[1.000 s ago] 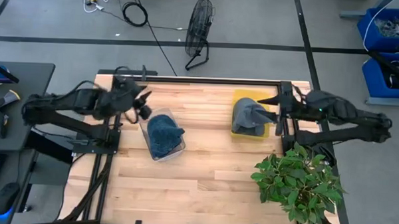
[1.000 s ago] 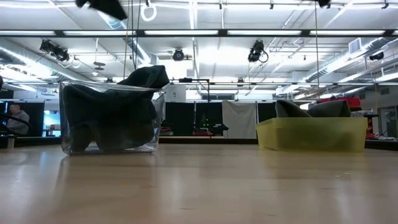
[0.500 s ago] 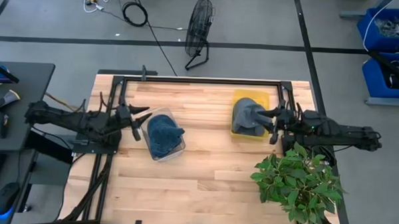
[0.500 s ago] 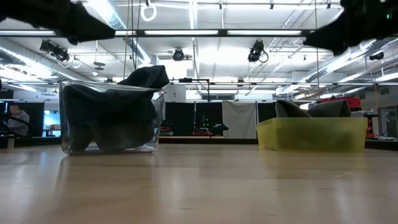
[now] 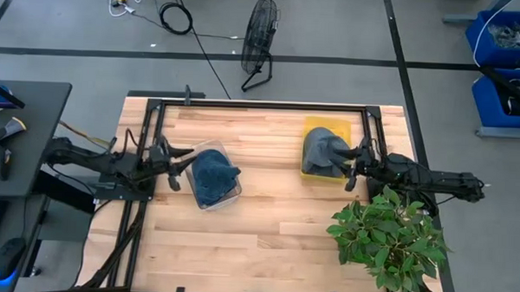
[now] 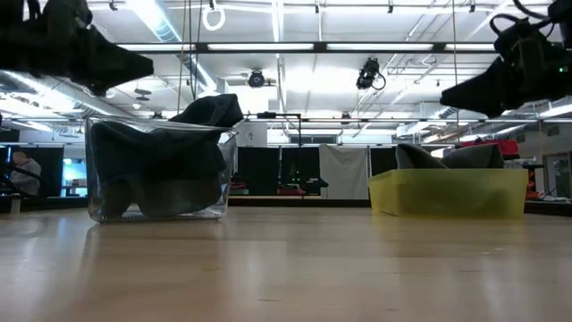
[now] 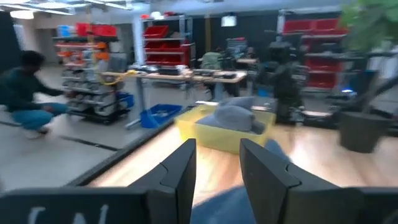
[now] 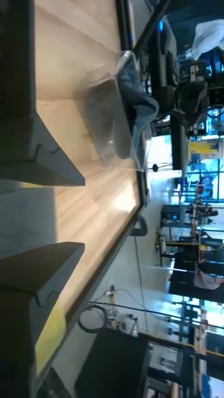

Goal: Pick & Place hat
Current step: Return to Home Position

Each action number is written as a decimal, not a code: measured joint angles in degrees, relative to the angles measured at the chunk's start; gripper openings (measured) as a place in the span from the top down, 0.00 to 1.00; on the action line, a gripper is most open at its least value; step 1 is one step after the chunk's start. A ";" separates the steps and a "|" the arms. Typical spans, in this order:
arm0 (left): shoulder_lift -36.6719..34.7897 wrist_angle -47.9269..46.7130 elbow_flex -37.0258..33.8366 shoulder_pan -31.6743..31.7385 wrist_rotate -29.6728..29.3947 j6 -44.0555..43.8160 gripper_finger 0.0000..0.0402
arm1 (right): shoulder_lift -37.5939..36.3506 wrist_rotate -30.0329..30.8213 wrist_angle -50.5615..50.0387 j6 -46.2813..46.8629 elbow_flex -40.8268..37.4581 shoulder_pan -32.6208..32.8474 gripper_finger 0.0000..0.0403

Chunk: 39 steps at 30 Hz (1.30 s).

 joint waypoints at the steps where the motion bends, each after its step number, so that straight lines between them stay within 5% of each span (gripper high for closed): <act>1: -0.20 1.43 -1.26 -0.02 1.32 0.05 0.69 | 0.06 -0.12 1.15 0.06 0.00 0.00 0.60; 10: -0.17 7.02 -4.36 0.00 4.28 2.19 0.69 | -0.15 0.06 2.14 -0.46 -0.07 0.00 0.60; 24: -0.13 0.91 -4.40 0.00 4.56 2.13 0.69 | -0.05 -3.96 10.82 -4.85 -3.23 0.00 0.60; 29: -0.14 0.56 -4.42 0.16 16.41 8.88 0.69 | 0.00 -4.16 10.87 -5.49 -3.23 -0.01 0.60; 39: -0.11 -4.86 -4.42 7.80 19.10 4.91 0.69 | 0.02 -4.56 10.87 -3.07 -3.22 0.00 0.60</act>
